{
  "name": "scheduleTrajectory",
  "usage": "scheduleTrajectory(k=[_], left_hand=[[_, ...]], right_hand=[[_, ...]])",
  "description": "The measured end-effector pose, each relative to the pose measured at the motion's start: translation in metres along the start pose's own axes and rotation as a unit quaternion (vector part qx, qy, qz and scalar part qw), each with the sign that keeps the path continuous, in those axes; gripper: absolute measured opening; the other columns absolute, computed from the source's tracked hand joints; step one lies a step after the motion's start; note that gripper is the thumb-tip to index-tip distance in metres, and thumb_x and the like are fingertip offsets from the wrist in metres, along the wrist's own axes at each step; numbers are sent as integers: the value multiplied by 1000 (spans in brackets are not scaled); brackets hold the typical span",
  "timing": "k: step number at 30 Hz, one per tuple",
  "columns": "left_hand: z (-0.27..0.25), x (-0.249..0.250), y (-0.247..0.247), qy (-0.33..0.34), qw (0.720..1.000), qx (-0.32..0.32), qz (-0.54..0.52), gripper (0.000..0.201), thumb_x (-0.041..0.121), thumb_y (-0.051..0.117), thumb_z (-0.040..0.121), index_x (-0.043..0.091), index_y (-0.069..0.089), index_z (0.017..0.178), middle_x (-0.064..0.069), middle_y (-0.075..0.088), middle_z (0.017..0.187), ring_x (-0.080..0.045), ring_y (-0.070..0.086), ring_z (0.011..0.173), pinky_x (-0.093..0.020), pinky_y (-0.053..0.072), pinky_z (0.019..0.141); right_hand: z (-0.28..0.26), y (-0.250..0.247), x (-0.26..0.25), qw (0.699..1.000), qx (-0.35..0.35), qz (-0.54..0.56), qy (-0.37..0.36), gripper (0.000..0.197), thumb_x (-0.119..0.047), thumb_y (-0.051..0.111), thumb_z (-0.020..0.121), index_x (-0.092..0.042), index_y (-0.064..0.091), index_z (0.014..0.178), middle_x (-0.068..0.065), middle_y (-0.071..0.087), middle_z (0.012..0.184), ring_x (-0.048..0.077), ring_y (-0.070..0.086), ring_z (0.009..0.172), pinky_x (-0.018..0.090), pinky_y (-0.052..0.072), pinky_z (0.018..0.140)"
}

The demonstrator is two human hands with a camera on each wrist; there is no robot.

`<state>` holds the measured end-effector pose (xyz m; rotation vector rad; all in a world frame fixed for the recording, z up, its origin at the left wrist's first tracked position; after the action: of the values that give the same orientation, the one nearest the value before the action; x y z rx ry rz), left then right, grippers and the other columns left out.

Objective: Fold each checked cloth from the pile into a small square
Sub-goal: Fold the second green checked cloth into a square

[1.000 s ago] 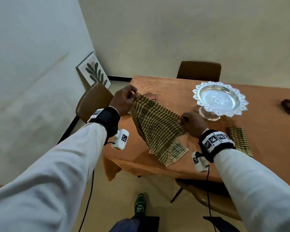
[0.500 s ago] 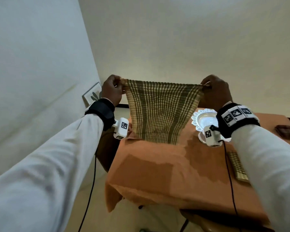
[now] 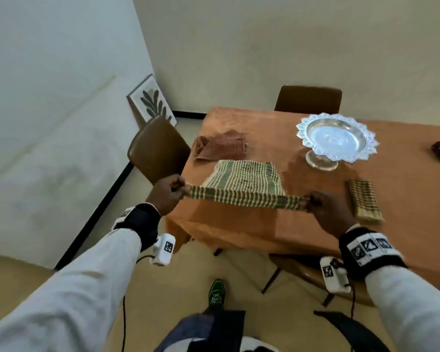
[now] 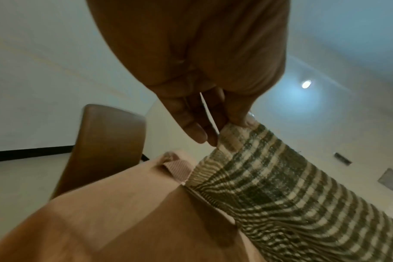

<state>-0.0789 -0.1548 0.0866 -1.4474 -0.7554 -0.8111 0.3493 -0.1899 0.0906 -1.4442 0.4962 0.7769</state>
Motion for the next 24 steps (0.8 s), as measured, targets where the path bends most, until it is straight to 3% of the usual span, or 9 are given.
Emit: scheduleTrajectory(k=[2,6,8,12,15,16,19,22,24], left_hand=[[-22,-23,17,-41,999,-31,1,13,9,67,90,17,58,85,-9,68,76,-30,66,75,-40,59,73],[-41,-50,37,-70,995,-62,-17,12,12,67,90,5,57,91,-18,67,81,-25,63,74,-40,58,71],[-41,-52,41,-68,996,-61,-7,11,14,67,90,7,58,90,-17,67,82,-23,61,74,-40,56,70],[-21,-48,45,-83,996,-34,-14,7,13,64,92,11,58,90,-18,67,85,-25,62,74,-44,57,68],[9,-50,51,-107,994,-11,-22,12,16,62,94,5,58,97,-17,67,88,-29,63,75,-39,59,62],[20,-48,52,-111,994,1,-12,13,18,62,94,6,59,98,-15,67,90,-31,64,77,-39,59,64],[70,-53,63,-106,994,21,-6,14,23,61,94,10,60,97,-12,67,91,-34,65,87,-48,58,75],[122,-63,80,-118,993,25,8,13,25,62,93,12,59,94,-7,65,88,-34,64,87,-50,56,78],[160,-80,93,-134,990,15,29,11,24,63,92,14,58,91,-6,63,87,-33,63,88,-48,56,79]], right_hand=[[-24,21,17,999,-46,-8,19,34,-2,67,87,-34,60,77,-3,63,68,4,59,66,21,44,63],[-44,36,38,995,-76,10,56,11,-8,70,87,-19,70,86,1,70,75,19,68,71,44,56,71],[-41,37,45,993,-77,46,80,8,-5,68,88,-13,70,88,6,72,76,24,70,73,46,58,72],[-20,37,47,982,-66,133,116,20,-3,63,92,-21,69,84,7,71,78,29,71,76,43,59,73],[9,37,45,973,-40,175,145,20,4,56,94,-11,64,83,5,65,74,7,66,67,18,55,63],[19,38,44,971,-27,182,156,20,4,55,94,-11,61,83,6,64,75,5,64,64,17,54,60],[61,49,68,953,12,228,201,23,4,52,96,-15,56,83,9,59,75,21,59,63,34,57,52],[102,67,102,940,45,225,252,26,4,51,96,-17,56,81,9,57,74,24,57,62,32,55,44],[131,81,126,935,52,207,282,28,3,54,95,-20,60,79,9,60,74,29,60,64,36,56,49]])
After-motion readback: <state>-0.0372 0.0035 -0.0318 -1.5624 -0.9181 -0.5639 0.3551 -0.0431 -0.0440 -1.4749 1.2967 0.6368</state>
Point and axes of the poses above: each hand's wrist, its own z-axis towards the middle knuckle, its own y-axis out of the palm, x = y × z, the point moved 4 cm from there along z, towards the middle knuckle
